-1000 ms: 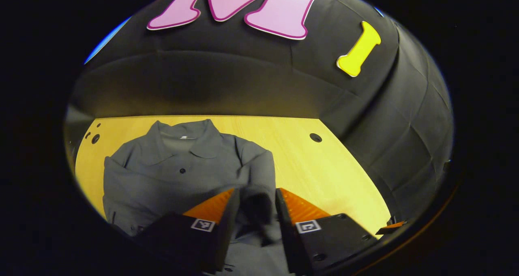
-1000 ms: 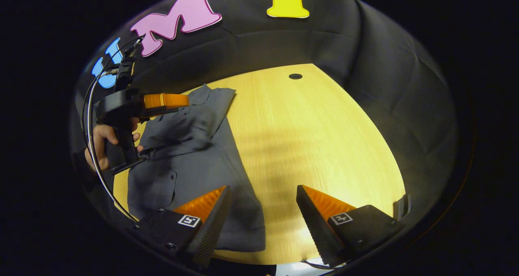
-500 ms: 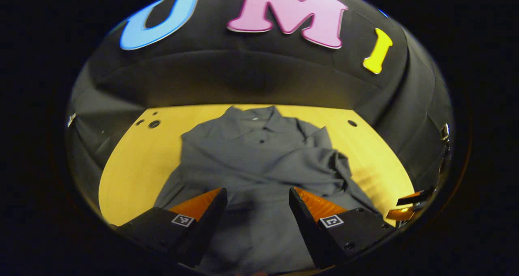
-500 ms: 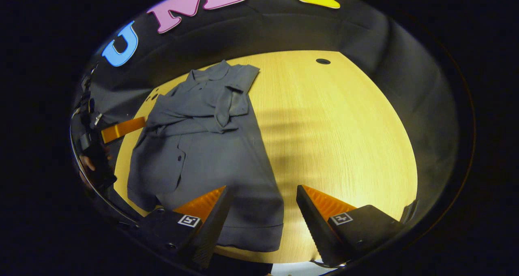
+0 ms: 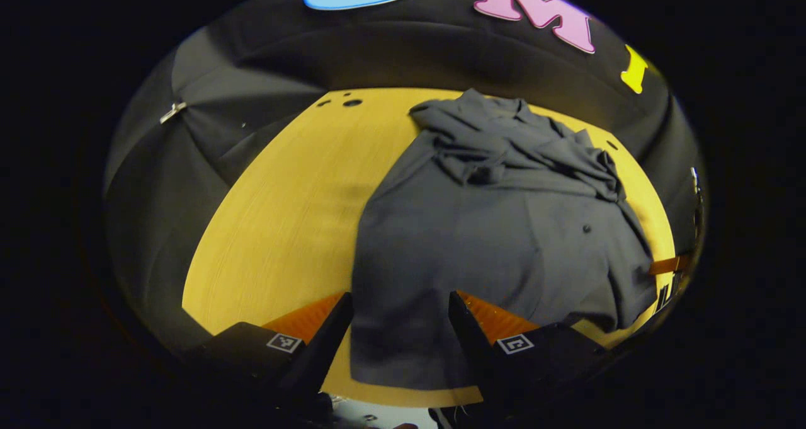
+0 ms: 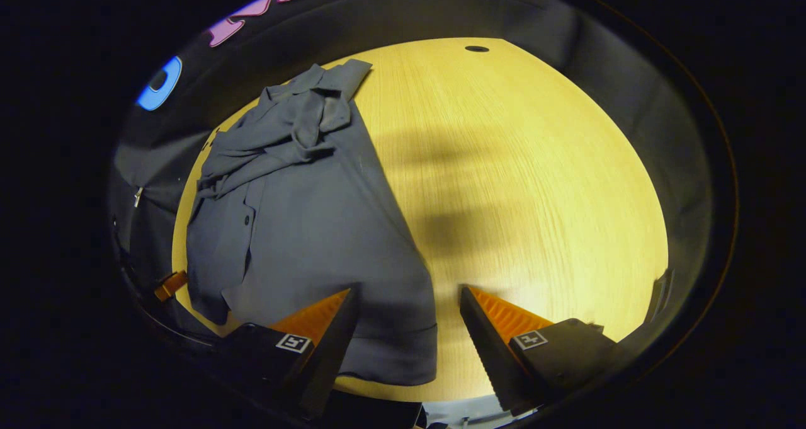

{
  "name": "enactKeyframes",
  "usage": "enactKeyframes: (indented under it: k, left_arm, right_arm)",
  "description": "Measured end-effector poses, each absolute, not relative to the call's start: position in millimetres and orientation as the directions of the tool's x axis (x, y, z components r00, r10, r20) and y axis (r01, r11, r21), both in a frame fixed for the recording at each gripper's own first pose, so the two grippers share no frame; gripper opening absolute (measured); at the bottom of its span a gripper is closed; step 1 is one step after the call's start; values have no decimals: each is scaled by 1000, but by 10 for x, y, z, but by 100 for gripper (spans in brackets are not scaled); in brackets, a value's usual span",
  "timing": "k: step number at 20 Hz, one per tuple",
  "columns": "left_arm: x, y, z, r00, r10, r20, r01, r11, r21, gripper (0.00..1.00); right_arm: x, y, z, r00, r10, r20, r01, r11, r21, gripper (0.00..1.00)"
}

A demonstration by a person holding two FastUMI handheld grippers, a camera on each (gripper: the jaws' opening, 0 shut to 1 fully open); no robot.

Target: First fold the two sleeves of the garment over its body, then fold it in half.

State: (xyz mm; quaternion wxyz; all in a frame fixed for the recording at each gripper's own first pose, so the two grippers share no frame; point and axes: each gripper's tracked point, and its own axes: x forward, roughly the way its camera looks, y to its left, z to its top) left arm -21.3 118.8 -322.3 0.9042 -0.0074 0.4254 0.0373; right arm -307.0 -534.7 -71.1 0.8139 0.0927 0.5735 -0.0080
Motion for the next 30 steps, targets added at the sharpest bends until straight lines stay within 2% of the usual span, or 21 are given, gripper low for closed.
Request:
enactKeyframes:
  k: [2, 3, 10, 19, 22, 24, 25, 26, 27, 28, 30]
  left_arm:
    - [-377, 1305, -3358, 613, 66, -787, -106, 994, 2, 100]
    - [-426, 1310, -3365, 610, 58, -790, -115, 993, -16, 97]
    - [-559, 1301, -3511, 590, 38, -807, -136, 989, -52, 99]
    - [-572, 772, -3506, 575, -62, -816, 17, 998, -64, 96]
    - [-524, 673, -3508, 570, -66, -819, 34, 998, -56, 96]
    - [-489, 643, -3529, 567, -47, -823, 51, 998, -22, 94]
    - [-479, 596, -3535, 566, -49, -823, 65, 998, -15, 85]
    - [-467, 539, -3524, 564, -56, -824, 77, 997, -15, 86]
    - [-459, 506, -3530, 560, -58, -826, 85, 996, -13, 72]
    - [-451, 480, -3524, 560, -65, -826, 89, 996, -19, 71]
    - [-412, 434, -3512, 564, -75, -822, 85, 996, -33, 57]
  right_arm:
    - [-3084, -5286, -728, 332, 97, -938, 114, 983, 142, 99]
    - [-3069, -5246, -738, 329, 100, -939, 105, 984, 142, 100]
    - [-3162, -4696, -757, 279, 149, -949, -34, 989, 145, 100]
    - [-3191, -4219, -758, 230, 207, -951, -124, 975, 183, 99]
    - [-3205, -4187, -806, 227, 182, -957, -156, 976, 149, 99]
    - [-3200, -4222, -834, 234, 143, -962, -162, 981, 106, 98]
    - [-3197, -4255, -856, 238, 111, -965, -168, 983, 72, 96]
    - [-3192, -4284, -860, 241, 83, -967, -182, 983, 39, 90]
    - [-3181, -4290, -876, 239, 76, -968, -196, 980, 29, 84]
    - [-3184, -4234, -878, 236, 89, -968, -199, 979, 42, 80]
    - [-3163, -4194, -875, 233, 104, -967, -181, 981, 62, 41]
